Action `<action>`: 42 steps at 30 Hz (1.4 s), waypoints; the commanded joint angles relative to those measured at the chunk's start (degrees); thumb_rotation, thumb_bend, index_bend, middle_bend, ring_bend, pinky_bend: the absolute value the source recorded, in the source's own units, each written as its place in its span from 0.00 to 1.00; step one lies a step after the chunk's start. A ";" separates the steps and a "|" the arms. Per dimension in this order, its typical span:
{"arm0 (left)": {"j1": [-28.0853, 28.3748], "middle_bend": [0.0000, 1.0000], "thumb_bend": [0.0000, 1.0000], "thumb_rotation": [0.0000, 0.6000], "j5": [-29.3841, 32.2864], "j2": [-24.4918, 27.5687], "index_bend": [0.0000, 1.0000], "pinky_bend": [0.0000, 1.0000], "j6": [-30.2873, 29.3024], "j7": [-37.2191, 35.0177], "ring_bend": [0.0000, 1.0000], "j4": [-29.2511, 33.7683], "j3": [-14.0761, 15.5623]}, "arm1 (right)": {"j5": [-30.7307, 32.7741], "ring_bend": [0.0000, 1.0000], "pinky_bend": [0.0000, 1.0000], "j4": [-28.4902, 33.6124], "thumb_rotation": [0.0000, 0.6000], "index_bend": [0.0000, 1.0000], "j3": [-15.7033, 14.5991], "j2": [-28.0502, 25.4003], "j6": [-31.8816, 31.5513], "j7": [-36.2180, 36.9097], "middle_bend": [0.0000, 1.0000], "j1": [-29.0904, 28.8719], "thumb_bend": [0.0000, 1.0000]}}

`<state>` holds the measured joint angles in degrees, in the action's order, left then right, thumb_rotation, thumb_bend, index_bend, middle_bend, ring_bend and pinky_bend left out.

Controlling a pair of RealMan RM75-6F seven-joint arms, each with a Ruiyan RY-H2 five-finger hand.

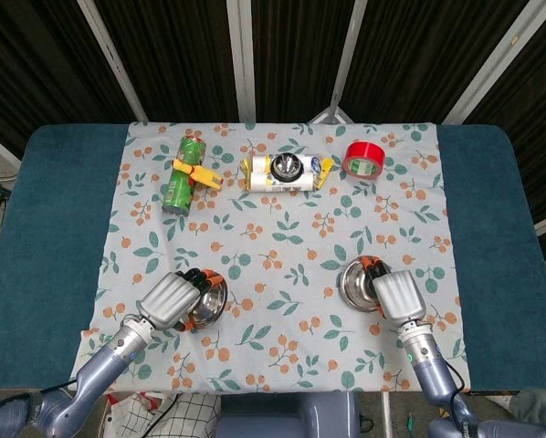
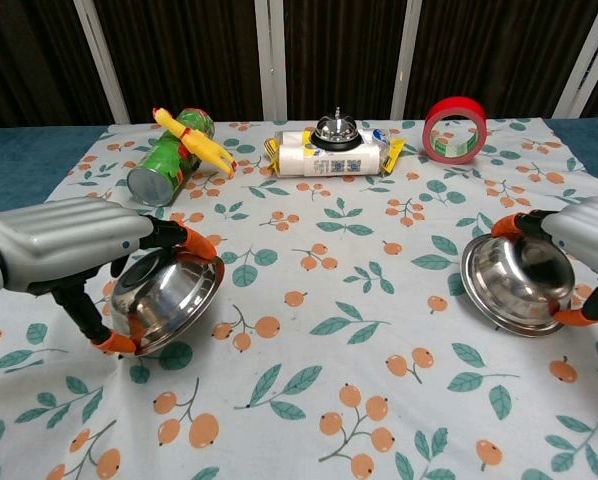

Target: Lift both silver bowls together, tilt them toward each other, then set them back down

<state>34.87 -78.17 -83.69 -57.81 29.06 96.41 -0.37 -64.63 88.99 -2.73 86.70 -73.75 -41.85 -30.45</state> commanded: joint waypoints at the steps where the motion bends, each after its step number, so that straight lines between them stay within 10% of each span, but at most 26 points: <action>1: -0.06 0.32 0.30 1.00 -0.39 -0.67 0.22 0.36 -0.69 0.52 0.25 -0.83 -0.12 | -0.01 0.62 0.98 0.87 1.00 0.25 0.02 -0.65 0.82 0.38 0.50 0.10 0.33; 5: -0.29 0.13 0.22 1.00 -0.09 -1.50 0.05 0.26 -1.25 1.41 0.11 -1.85 -0.16 | -0.63 0.39 0.84 2.45 1.00 0.01 -0.19 -2.42 2.72 1.05 0.26 -0.13 0.33; 9: -0.18 0.00 0.17 1.00 5.03 -0.93 0.00 0.21 0.77 4.81 0.01 -0.62 -0.28 | 1.06 0.18 0.68 5.36 1.00 0.00 -0.06 -4.40 5.65 1.56 0.05 -0.46 0.33; 23: 0.60 0.00 0.12 1.00 11.50 0.46 0.00 0.20 0.45 9.19 0.00 3.68 -1.07 | 3.06 0.00 0.51 13.47 0.94 0.00 1.54 -9.76 11.97 10.06 0.00 -0.55 0.33; 28: -2.23 0.00 0.12 1.00 2.71 4.77 0.00 0.18 -5.78 4.87 0.00 6.87 0.46 | -6.40 0.00 0.33 15.79 0.84 0.00 0.88 -12.23 4.51 11.58 0.00 2.21 0.33; 34: -12.91 0.00 0.12 1.00 -13.61 11.87 0.00 0.10 -22.17 -2.45 0.00 5.93 9.93 | -19.36 0.00 0.18 15.54 0.99 0.00 -3.53 -14.56 -11.78 7.40 0.00 10.70 0.34; 42: -26.24 0.00 0.12 1.00 -16.08 11.43 0.00 0.09 -39.03 -5.22 0.00 -4.21 13.18 | -21.76 0.00 0.12 8.85 1.00 0.00 -6.91 -14.78 -28.04 10.88 0.00 24.02 0.33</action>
<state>13.72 -92.73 -73.01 -91.52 25.31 96.28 10.77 -84.97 101.96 -8.16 72.04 -96.05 -32.31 -11.71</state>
